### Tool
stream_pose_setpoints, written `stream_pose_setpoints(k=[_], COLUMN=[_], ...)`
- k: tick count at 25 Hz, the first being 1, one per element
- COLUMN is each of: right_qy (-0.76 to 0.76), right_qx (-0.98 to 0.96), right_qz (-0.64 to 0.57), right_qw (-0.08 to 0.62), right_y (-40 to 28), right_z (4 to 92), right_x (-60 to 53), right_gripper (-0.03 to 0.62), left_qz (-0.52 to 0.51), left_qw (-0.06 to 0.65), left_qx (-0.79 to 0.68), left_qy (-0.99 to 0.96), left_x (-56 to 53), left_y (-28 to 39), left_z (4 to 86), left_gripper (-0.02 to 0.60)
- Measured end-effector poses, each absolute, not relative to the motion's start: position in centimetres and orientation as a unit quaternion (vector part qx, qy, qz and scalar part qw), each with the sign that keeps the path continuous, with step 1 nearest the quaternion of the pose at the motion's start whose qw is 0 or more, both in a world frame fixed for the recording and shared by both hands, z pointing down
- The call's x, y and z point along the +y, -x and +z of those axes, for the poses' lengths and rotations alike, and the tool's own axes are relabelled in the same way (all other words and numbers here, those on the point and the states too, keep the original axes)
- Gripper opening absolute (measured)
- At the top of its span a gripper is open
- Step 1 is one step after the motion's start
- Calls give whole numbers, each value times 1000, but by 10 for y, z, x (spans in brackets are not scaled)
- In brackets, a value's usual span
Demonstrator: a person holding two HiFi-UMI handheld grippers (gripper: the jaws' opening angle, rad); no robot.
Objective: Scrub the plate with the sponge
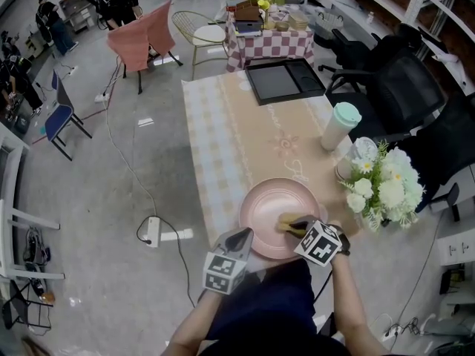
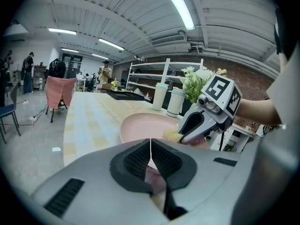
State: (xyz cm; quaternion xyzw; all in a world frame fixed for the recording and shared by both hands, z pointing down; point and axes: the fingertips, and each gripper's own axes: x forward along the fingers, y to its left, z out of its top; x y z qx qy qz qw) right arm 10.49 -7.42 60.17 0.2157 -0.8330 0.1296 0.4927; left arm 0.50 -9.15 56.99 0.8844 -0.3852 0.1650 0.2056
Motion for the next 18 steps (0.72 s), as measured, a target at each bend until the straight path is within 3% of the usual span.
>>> stream_pose_setpoints(k=[18], right_qy=[-179], right_qx=[-819], right_qz=[165], right_qw=[520], right_y=[-112], right_z=[601], right_x=[-49], right_gripper=[55], left_qz=[170], left_qw=[206], left_qx=[-375], left_qy=[-888], left_x=[-97], left_y=[-11], left_z=[574], left_gripper=[12])
